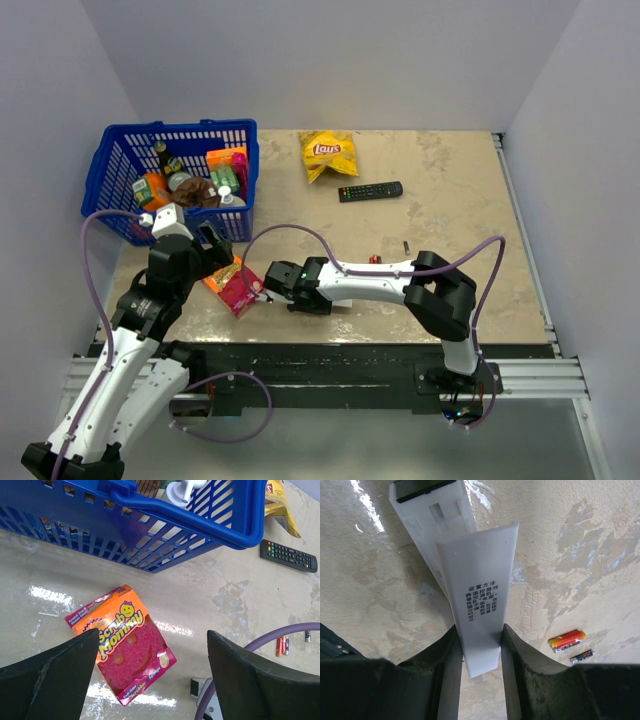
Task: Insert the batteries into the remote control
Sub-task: Load the battery cover into the remote control.
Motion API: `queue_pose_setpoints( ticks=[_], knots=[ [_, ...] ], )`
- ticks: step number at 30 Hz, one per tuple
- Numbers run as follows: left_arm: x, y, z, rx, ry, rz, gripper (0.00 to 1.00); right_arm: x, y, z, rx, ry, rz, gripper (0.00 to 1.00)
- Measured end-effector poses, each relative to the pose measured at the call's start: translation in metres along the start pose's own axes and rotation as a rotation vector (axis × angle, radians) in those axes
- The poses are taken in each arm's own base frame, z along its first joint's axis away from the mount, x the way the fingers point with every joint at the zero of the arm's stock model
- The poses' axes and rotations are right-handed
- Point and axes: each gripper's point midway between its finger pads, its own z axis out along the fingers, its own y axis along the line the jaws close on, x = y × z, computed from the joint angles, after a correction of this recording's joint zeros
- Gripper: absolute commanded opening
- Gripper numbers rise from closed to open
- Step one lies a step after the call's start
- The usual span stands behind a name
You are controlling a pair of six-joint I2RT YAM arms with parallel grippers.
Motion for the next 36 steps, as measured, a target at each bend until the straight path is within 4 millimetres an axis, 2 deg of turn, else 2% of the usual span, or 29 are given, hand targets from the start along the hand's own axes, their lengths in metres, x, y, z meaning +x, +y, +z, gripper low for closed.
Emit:
queue_pose_setpoints(
  ticks=[4,10,13,22,24,30,32,36],
  knots=[
    [-0.0004,-0.0012,0.0009,0.004,-0.001,0.0,0.92,-0.0016,0.0003,0.0,-0.001,-0.006,-0.02,0.17],
    [-0.0009,-0.0028,0.0008,0.012,-0.002,0.001,0.92,-0.0014,0.0017,0.0017,-0.001,-0.008,-0.042,0.18],
    [-0.0012,-0.0027,0.0004,0.013,-0.003,0.004,0.92,-0.0023,0.002,0.0021,-0.001,-0.012,-0.048,0.22],
    [-0.0017,-0.0029,-0.0003,0.016,-0.005,0.007,0.92,-0.0035,0.0024,0.0032,0.0,-0.018,-0.058,0.23],
    [-0.0019,-0.0029,-0.0007,0.017,-0.007,0.007,0.92,-0.0034,0.0023,0.0032,0.0,-0.018,-0.059,0.28],
    [-0.0032,-0.0033,-0.0023,0.022,-0.013,0.004,0.92,-0.0024,0.0028,0.004,0.0,-0.015,-0.061,0.29],
    [-0.0032,-0.0033,-0.0023,0.022,-0.014,0.004,0.92,-0.0024,0.0027,0.004,0.0,-0.015,-0.062,0.38],
    [-0.0033,-0.0032,-0.0028,0.023,-0.014,0.004,0.92,-0.0023,0.0026,0.0042,0.001,-0.015,-0.063,0.39]
  ],
)
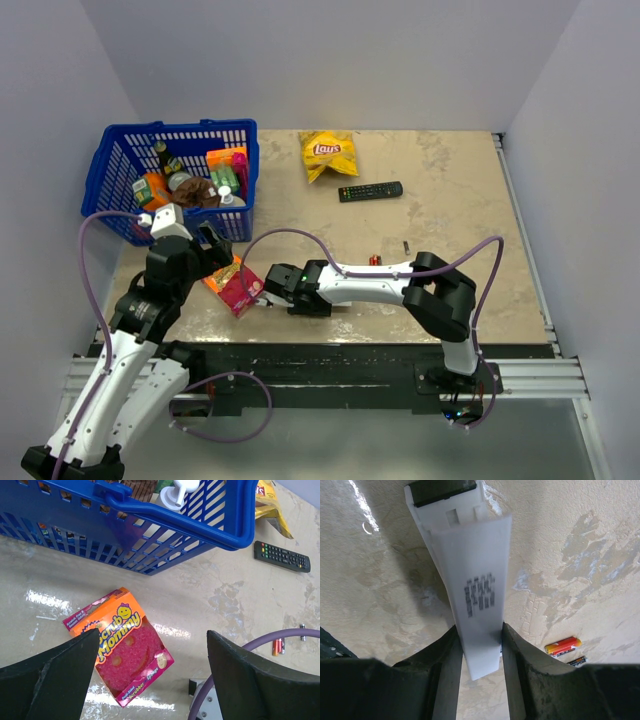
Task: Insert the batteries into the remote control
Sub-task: Load the battery cover into the remote control.
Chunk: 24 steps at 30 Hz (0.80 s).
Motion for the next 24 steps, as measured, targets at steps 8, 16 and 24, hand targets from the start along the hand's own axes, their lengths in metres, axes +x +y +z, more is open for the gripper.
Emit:
queue_pose_setpoints(
  ticks=[8,16,24],
  knots=[
    [-0.0005,0.0001,-0.0011,0.002,-0.003,-0.001,0.92,0.0003,-0.0007,0.0,0.004,0.001,0.0,0.4],
    [-0.0004,0.0006,-0.0018,0.002,-0.003,0.005,0.92,0.0006,-0.0013,0.0,0.007,0.003,-0.001,0.4],
    [0.0,-0.0007,-0.0026,0.011,-0.001,0.006,0.92,0.0022,-0.0007,0.0008,0.004,0.007,-0.015,0.41]
  ],
)
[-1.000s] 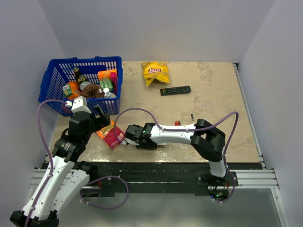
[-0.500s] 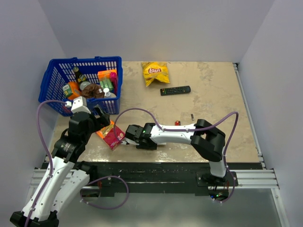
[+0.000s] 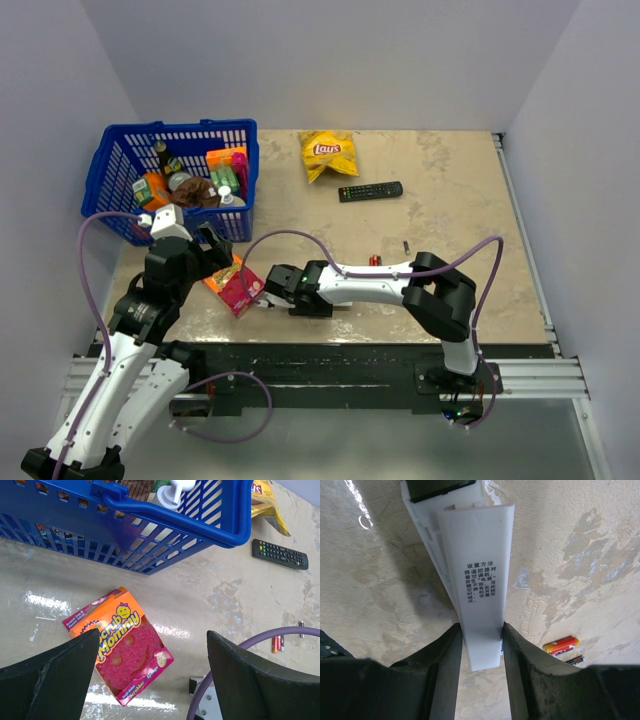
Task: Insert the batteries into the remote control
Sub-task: Load the battery cover into the remote control.
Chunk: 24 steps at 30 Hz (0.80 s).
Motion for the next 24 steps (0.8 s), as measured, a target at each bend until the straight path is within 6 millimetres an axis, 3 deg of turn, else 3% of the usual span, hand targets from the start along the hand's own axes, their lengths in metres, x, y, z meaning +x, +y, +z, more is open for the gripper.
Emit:
queue_pose_setpoints(
  ticks=[8,12,18,24],
  knots=[
    [0.002,-0.002,0.0,0.014,0.009,0.01,0.92,0.001,0.0,0.001,-0.006,0.002,-0.04,0.4],
    [0.003,-0.004,-0.001,0.026,0.017,0.019,0.92,0.001,0.0,0.001,-0.009,0.001,-0.064,0.29],
    [0.004,-0.008,-0.001,0.054,0.026,0.035,0.92,0.0,0.0,0.001,-0.021,-0.005,-0.099,0.28],
    [0.004,-0.013,-0.003,0.086,0.03,0.055,0.92,-0.004,0.003,0.0,-0.045,-0.023,-0.129,0.18]
  ],
)
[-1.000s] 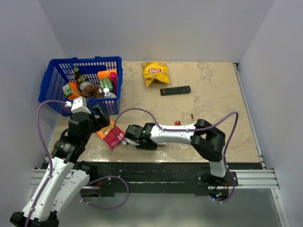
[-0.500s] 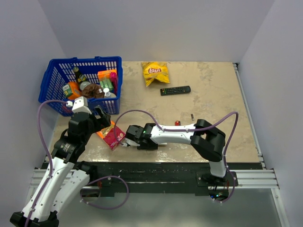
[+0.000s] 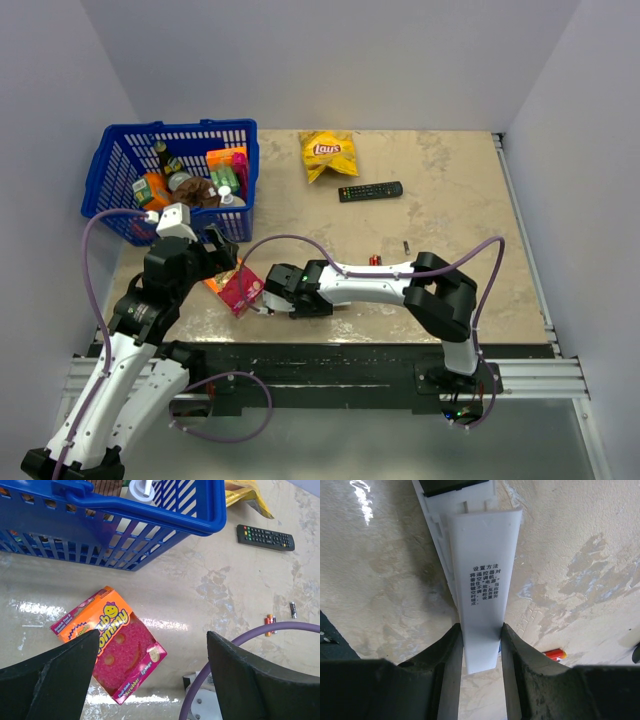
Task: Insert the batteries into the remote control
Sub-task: Load the battery cover into the remote control.
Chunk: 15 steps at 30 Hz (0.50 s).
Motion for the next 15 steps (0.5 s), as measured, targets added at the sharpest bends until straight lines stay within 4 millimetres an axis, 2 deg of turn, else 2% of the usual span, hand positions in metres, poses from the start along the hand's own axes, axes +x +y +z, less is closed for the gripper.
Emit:
queue_pose_setpoints(
  ticks=[8,15],
  knots=[
    [-0.001,-0.007,0.0,0.04,0.003,0.014,0.92,-0.003,0.003,-0.001,-0.022,-0.015,-0.015,0.08],
    [0.002,-0.015,0.0,0.082,0.02,0.023,0.93,-0.004,0.005,-0.004,-0.034,-0.026,-0.003,0.1]
  ],
)
